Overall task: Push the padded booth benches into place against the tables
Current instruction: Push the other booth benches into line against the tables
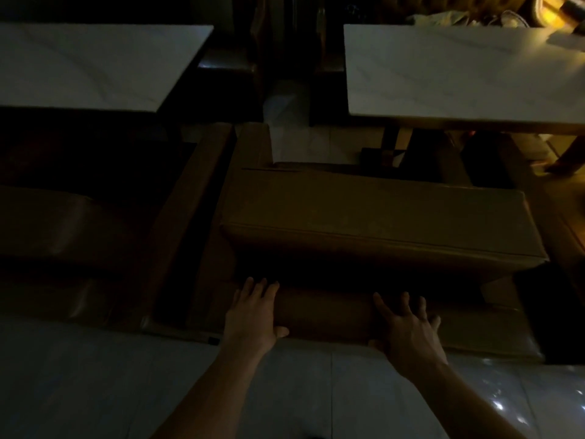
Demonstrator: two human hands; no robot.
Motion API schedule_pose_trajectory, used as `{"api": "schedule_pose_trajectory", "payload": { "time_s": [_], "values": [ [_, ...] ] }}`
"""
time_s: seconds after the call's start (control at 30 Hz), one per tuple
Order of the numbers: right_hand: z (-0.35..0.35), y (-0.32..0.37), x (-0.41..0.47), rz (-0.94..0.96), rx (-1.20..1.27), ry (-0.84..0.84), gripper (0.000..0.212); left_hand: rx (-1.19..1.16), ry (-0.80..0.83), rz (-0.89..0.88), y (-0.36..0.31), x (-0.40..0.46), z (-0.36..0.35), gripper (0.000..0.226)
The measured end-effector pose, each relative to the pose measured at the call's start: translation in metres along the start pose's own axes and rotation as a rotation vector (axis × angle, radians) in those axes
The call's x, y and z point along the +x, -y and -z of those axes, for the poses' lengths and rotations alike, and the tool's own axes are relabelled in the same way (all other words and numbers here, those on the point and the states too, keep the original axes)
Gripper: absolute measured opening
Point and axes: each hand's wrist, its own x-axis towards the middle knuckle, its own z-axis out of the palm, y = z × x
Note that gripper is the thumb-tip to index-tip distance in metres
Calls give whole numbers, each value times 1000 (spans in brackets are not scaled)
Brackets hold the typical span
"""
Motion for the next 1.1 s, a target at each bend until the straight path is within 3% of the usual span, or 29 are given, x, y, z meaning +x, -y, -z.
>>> {"api": "schedule_pose_trajectory", "payload": {
  "time_s": [0.33, 0.6, 0.8, 1.1],
  "values": [
    [35, 10, -17, -4, 44, 163, 98, -24, 40, -19, 1, -35, 15, 86],
    [95, 48, -76, 72, 118, 68, 75, -68, 4, -139, 8, -69, 87, 82],
    [135, 54, -113, -16, 105, 34, 78, -59, 13, -227, -11, -88, 133, 87],
    [169, -6, -173, -103, 207, -140, 72, 24, 22, -355, -101, -104, 174, 88]
  ]
}}
